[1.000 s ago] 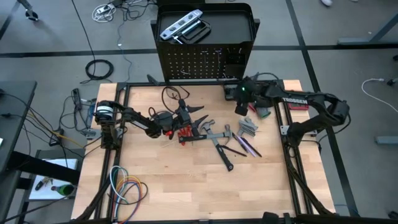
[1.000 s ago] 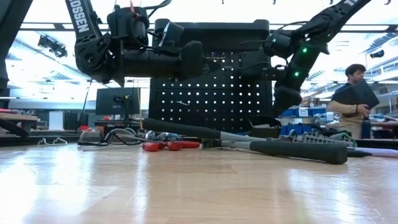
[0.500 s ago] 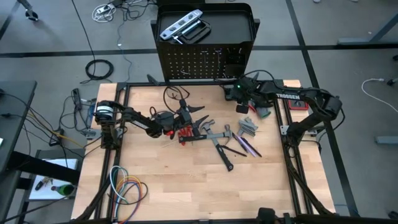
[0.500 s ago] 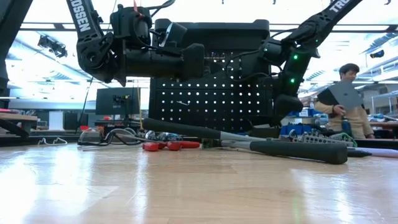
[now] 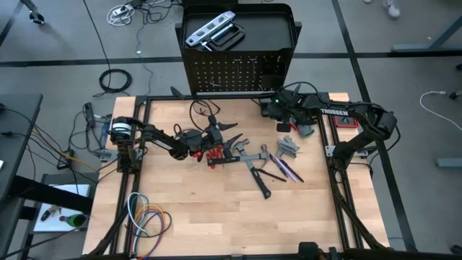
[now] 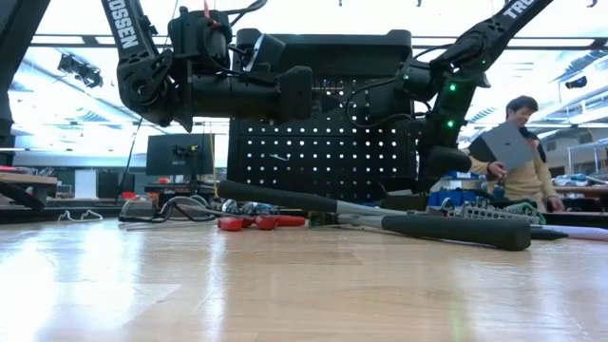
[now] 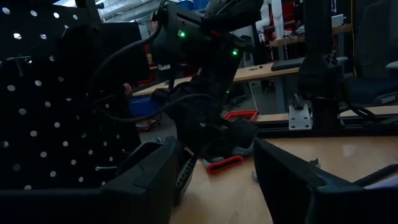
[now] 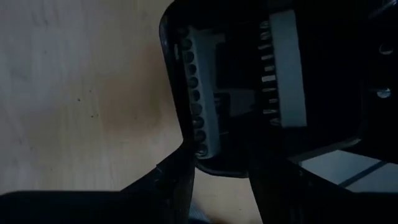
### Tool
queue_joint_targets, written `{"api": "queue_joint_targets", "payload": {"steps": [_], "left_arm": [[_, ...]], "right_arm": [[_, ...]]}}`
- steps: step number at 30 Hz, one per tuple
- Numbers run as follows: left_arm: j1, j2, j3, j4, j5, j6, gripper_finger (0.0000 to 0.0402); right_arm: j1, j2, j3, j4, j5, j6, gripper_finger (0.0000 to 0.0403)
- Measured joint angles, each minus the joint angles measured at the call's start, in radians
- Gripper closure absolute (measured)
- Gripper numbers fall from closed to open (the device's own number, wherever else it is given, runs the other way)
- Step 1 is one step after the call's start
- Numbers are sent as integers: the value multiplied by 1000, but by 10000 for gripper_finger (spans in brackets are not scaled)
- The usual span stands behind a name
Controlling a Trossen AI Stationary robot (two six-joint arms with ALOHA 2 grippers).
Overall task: Hang tools onto peg board
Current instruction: Remove the left terminal block from the bottom basket of the peg board
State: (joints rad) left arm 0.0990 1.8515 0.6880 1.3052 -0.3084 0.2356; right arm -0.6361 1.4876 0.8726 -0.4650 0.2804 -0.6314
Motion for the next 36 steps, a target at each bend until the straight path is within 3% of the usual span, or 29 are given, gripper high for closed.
{"api": "queue_joint_targets", "payload": {"steps": [28, 36], "left_arm": [[0, 0, 0, -2, 0, 12, 195], [0, 0, 0, 0, 0, 13, 195]], "right_arm": [[-12, 79, 48, 46, 61, -19, 251], [-16, 80, 49, 13, -8, -13, 251]]}}
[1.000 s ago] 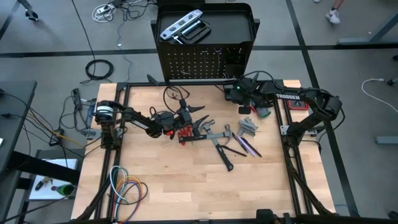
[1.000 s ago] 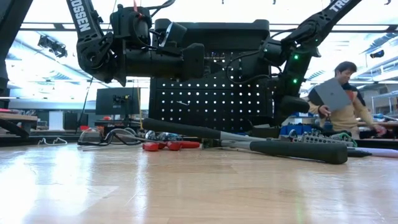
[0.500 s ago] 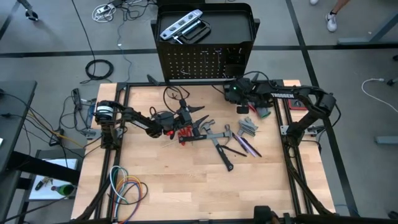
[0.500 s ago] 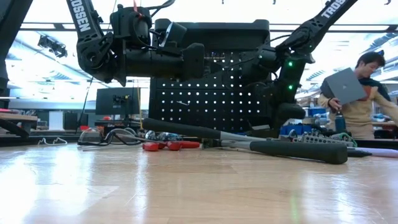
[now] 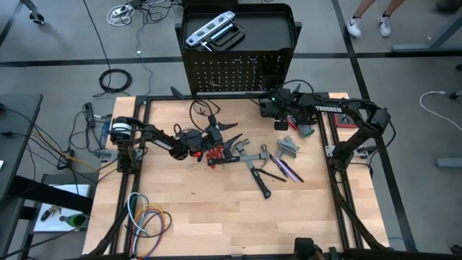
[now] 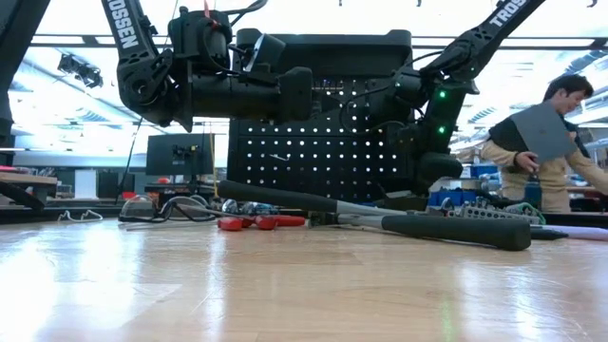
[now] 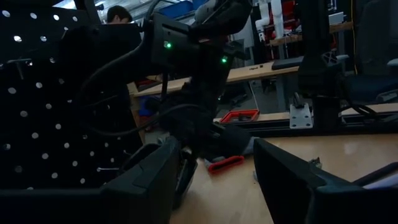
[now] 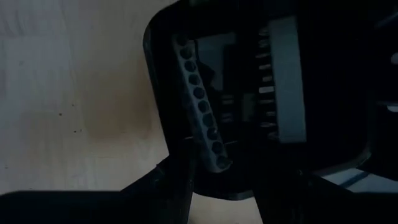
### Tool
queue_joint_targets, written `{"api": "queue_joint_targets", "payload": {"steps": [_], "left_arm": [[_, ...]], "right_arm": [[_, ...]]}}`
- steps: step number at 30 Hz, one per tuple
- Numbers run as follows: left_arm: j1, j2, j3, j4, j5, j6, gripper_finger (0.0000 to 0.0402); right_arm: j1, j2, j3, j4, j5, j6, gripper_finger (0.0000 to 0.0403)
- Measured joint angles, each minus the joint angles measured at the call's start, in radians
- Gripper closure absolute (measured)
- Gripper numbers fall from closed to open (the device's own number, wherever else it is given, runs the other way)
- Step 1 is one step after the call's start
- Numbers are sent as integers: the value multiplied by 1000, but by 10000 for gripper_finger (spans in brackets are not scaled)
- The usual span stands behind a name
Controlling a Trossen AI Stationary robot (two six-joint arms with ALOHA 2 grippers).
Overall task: Hang tools onto peg board
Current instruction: Remove the left terminal block from the bottom basket of the peg board
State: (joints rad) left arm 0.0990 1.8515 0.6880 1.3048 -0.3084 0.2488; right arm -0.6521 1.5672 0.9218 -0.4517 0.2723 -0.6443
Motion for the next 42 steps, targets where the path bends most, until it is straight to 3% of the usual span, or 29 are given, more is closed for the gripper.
{"api": "queue_joint_targets", "payload": {"steps": [21, 28, 31, 37, 42], "left_arm": [[0, 0, 2, 5, 0, 1, 195], [-1, 0, 3, 1, 0, 1, 195], [-1, 0, 4, 1, 0, 1, 195], [-1, 0, 4, 1, 0, 1, 195], [-1, 0, 4, 1, 0, 1, 195]], "right_arm": [[-26, 23, 0, -2, -50, 48, 251], [-7, 75, 1, 35, 17, 49, 256], [-8, 75, 1, 39, 15, 32, 281], [-6, 76, 0, 27, 17, -7, 377], [30, 77, 29, -24, 89, 12, 375]]}}
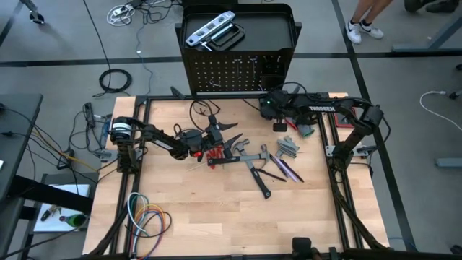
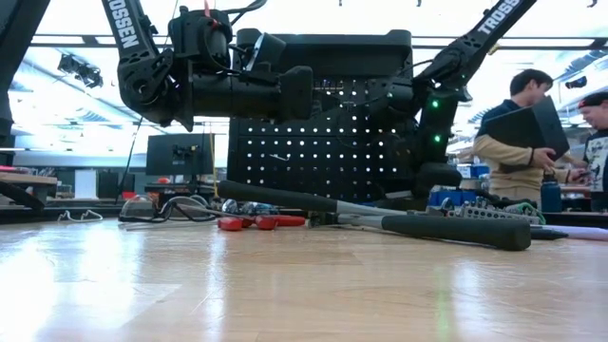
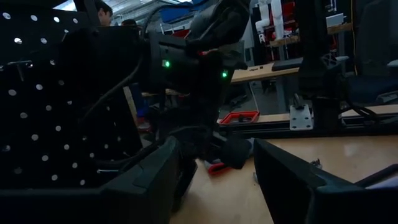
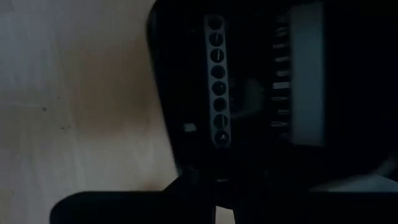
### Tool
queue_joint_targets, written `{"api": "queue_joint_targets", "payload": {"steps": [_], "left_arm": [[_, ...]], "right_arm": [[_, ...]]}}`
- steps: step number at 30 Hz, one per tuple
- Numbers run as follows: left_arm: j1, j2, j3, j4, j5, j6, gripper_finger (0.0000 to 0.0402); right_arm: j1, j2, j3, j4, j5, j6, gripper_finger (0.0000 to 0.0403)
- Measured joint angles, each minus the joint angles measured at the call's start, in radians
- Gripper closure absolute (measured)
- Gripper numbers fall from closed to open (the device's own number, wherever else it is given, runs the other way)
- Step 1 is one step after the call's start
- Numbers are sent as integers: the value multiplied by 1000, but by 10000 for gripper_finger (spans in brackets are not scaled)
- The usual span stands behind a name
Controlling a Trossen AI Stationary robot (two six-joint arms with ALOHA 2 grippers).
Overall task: Hang tools onto peg board
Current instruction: Remove the left terminal block from the bottom basket of the peg board
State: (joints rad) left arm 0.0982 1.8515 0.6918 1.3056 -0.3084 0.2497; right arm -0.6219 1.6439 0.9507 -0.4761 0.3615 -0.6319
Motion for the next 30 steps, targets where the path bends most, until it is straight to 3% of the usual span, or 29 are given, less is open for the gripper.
{"api": "queue_joint_targets", "payload": {"steps": [9, 16, 19, 22, 24, 30], "left_arm": [[-1, 0, 0, -3, 0, 0, 195], [-2, 0, -4, -19, 0, 0, 195], [-2, 0, -4, -19, 7, 0, 195], [-3, 0, -4, -18, 19, -1, 195], [-4, 0, -4, -16, 46, -3, 195], [-22, 0, -3, -14, 93, -22, 195]], "right_arm": [[65, 0, 131, -149, 142, 121, 376], [162, -4, 275, -572, 190, 427, 374], [221, -19, 290, -740, 115, 555, 374], [259, -35, 270, -813, -92, 669, 373], [280, -46, 221, -800, -173, 716, 374], [332, -78, 28, -640, -198, 786, 357]]}}
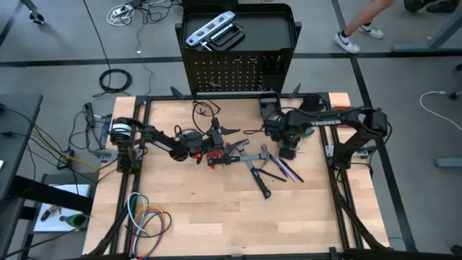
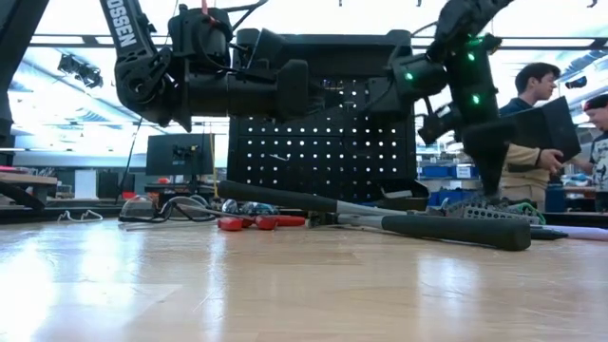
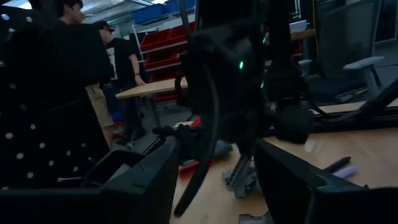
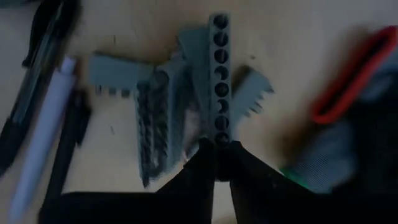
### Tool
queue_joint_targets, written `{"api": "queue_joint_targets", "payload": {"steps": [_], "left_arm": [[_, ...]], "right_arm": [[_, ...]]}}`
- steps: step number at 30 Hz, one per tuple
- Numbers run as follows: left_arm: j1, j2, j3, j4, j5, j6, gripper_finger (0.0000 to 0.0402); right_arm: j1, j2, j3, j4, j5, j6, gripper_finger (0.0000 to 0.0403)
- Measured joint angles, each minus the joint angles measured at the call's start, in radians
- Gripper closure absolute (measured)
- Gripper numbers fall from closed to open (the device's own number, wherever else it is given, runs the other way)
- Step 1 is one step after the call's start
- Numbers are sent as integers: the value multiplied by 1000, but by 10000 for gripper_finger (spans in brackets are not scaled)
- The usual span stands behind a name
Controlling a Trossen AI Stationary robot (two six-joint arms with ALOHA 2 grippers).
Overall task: Hang tools onto peg board
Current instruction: Remove the left terminal block from the bottom basket of the peg board, then remove the terminal block from the bottom basket of the peg board
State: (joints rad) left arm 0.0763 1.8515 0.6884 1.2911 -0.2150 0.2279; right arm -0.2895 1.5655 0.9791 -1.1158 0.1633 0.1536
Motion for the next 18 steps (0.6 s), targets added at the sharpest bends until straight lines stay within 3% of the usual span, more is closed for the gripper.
{"api": "queue_joint_targets", "payload": {"steps": [7, 15, 18], "left_arm": [[-7, 0, 3, 6, 0, 9, 195], [-5, 0, 3, 5, 0, 26, 195], [-5, 0, 3, 5, 0, 26, 195]], "right_arm": [[7, -10, -79, 64, -48, 45, 287], [6, -79, -6, -91, -50, 57, 219], [6, -143, 11, -57, -33, 48, 204]]}}
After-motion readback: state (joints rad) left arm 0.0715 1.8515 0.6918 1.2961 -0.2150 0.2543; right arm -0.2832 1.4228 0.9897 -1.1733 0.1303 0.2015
